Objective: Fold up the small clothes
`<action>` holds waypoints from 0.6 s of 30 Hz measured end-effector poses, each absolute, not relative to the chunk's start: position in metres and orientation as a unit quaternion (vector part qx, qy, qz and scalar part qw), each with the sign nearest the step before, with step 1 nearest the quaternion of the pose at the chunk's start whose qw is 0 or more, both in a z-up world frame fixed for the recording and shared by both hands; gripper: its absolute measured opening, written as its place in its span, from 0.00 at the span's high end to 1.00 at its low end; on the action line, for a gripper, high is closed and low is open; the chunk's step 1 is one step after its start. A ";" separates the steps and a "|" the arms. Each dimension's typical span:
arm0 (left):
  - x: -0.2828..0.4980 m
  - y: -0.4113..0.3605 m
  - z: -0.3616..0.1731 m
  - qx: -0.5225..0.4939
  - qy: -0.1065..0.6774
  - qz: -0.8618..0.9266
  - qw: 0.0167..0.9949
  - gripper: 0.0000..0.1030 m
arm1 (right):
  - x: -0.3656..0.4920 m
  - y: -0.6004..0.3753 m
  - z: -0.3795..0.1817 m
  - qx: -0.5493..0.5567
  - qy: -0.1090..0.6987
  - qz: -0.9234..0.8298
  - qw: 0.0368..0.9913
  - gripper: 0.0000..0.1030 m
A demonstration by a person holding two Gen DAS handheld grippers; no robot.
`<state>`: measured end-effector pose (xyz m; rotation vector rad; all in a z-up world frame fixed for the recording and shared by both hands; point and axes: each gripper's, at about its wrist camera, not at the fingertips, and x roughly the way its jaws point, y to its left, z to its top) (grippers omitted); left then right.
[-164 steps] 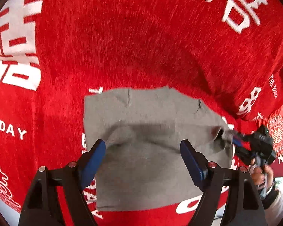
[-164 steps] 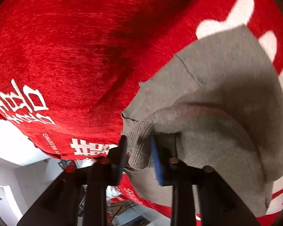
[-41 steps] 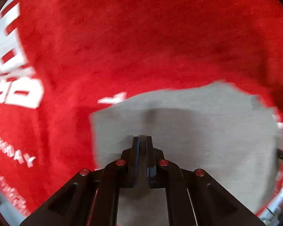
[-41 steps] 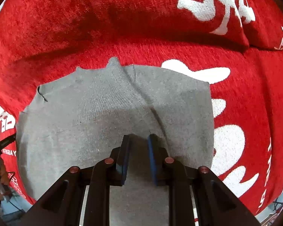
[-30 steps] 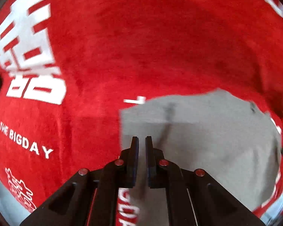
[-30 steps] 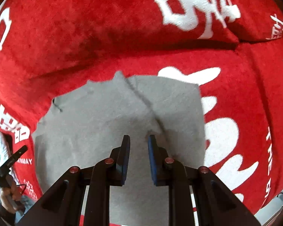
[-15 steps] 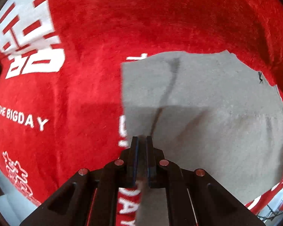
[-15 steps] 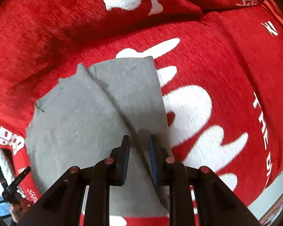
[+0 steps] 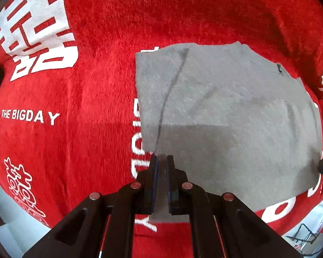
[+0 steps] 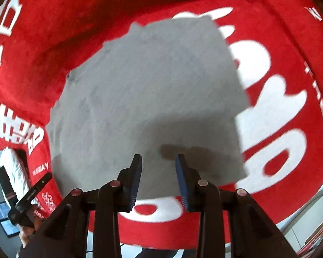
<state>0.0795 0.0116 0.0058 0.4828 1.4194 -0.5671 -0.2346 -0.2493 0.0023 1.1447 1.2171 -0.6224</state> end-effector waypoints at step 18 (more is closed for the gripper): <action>0.054 0.044 0.008 0.237 0.620 -0.208 0.718 0.01 | -0.197 -0.165 -0.009 0.524 0.549 -0.204 0.619 0.36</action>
